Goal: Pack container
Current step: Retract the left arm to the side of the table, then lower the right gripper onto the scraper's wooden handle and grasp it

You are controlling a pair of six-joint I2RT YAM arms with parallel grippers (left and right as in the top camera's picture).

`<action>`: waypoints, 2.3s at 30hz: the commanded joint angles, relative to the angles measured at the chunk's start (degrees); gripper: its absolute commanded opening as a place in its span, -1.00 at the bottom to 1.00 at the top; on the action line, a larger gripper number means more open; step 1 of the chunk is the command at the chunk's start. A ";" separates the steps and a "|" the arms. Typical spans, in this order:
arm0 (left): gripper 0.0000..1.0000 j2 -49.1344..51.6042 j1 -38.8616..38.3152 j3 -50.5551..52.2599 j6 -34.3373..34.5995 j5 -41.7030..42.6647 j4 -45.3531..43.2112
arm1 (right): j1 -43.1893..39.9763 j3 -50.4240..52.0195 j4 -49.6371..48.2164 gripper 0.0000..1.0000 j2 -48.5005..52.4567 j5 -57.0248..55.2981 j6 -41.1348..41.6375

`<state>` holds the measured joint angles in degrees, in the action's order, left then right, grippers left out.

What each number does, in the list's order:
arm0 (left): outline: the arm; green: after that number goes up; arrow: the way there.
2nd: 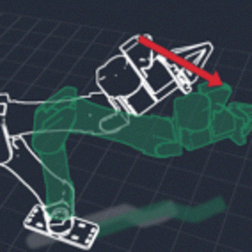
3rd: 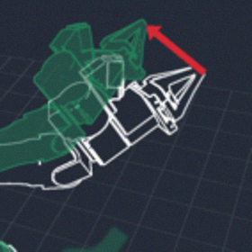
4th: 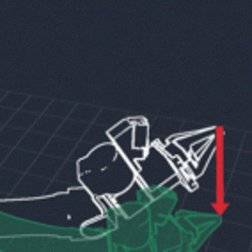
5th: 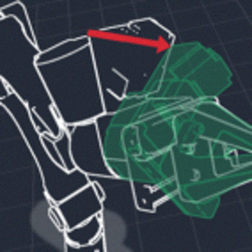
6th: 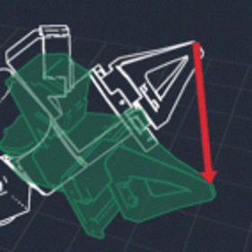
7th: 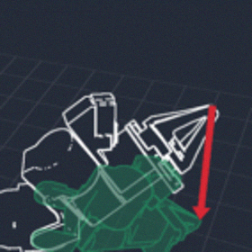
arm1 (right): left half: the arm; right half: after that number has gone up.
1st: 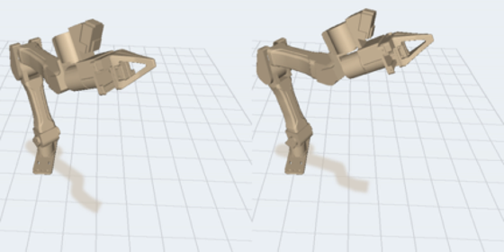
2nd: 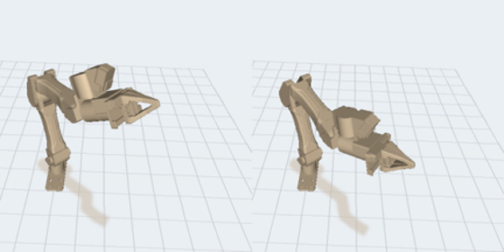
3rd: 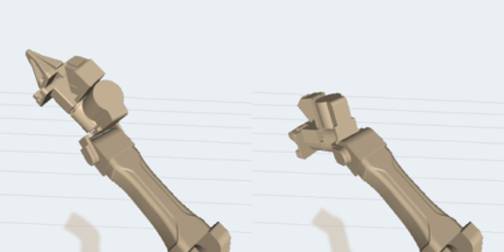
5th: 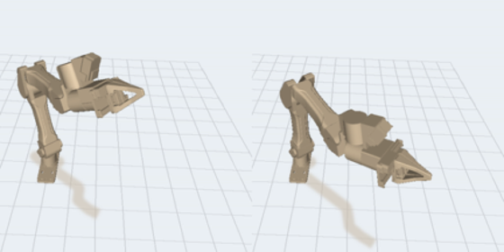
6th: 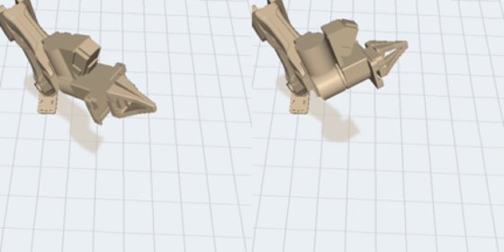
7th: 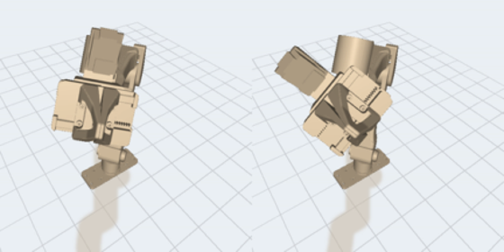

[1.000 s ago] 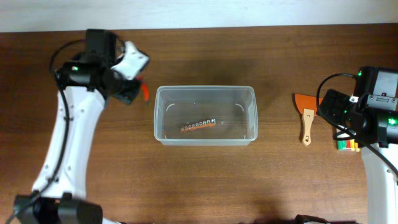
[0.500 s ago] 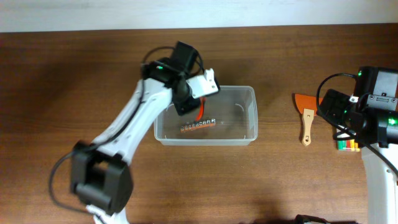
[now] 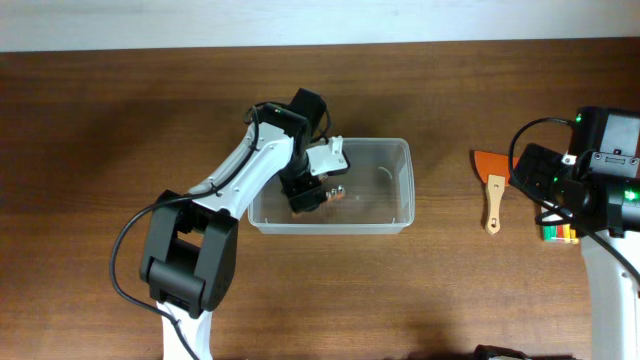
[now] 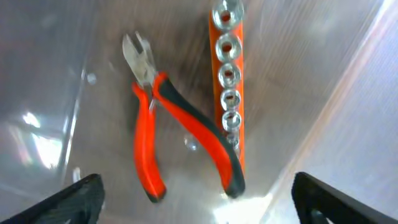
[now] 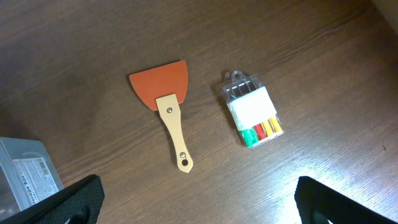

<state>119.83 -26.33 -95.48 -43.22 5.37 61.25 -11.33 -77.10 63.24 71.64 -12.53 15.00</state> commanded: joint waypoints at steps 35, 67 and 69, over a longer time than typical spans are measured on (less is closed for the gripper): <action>0.99 -32.59 41.88 4.22 42.60 -1.68 -0.39 | -0.33 -7.26 17.81 0.97 6.97 6.82 -2.49; 0.99 -32.59 41.59 6.49 40.19 -5.31 -0.59 | -6.32 3.61 -13.29 0.97 35.67 10.67 -7.56; 0.99 -32.59 41.59 6.49 40.19 -5.33 -0.63 | -6.29 4.92 -14.27 0.97 35.67 10.62 -8.41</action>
<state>87.88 15.40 -89.67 -2.15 0.60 60.62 -17.58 -74.19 49.89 106.48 -3.09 8.34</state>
